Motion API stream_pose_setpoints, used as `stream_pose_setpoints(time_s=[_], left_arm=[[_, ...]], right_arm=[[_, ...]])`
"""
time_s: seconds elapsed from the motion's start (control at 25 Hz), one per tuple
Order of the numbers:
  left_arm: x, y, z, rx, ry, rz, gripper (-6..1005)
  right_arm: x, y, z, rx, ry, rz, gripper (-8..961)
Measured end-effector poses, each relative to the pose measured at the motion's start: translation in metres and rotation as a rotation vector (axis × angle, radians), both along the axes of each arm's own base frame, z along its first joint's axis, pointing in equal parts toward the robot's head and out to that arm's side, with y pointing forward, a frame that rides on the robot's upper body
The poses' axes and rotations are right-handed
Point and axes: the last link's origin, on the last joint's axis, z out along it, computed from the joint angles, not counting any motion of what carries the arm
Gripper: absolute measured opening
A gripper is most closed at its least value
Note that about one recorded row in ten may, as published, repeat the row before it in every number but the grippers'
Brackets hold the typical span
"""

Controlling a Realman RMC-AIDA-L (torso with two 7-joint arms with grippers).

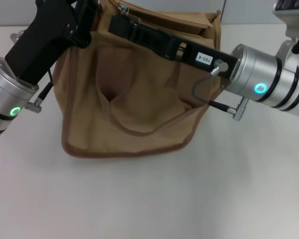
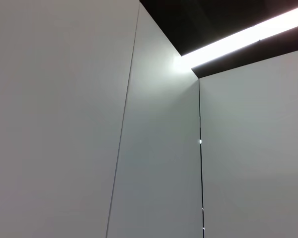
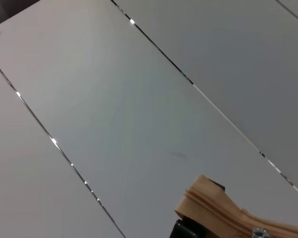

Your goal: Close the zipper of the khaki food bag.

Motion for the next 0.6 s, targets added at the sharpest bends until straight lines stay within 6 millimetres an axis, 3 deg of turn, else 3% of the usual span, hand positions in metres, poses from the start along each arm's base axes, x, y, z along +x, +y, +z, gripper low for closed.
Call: stream_pose_setpoints(time_s=[0.24, 0.6], left_arm=[[0.002, -0.001, 0.002, 0.007, -0.012, -0.015, 26], [0.007, 0.0, 0.001, 0.002, -0.016, -0.03, 27]], right_arm=[[0.017, -0.005, -0.001, 0.003, -0.012, -0.057, 443], [0.013, 0.001, 0.005, 0.023, -0.016, -0.03, 443]])
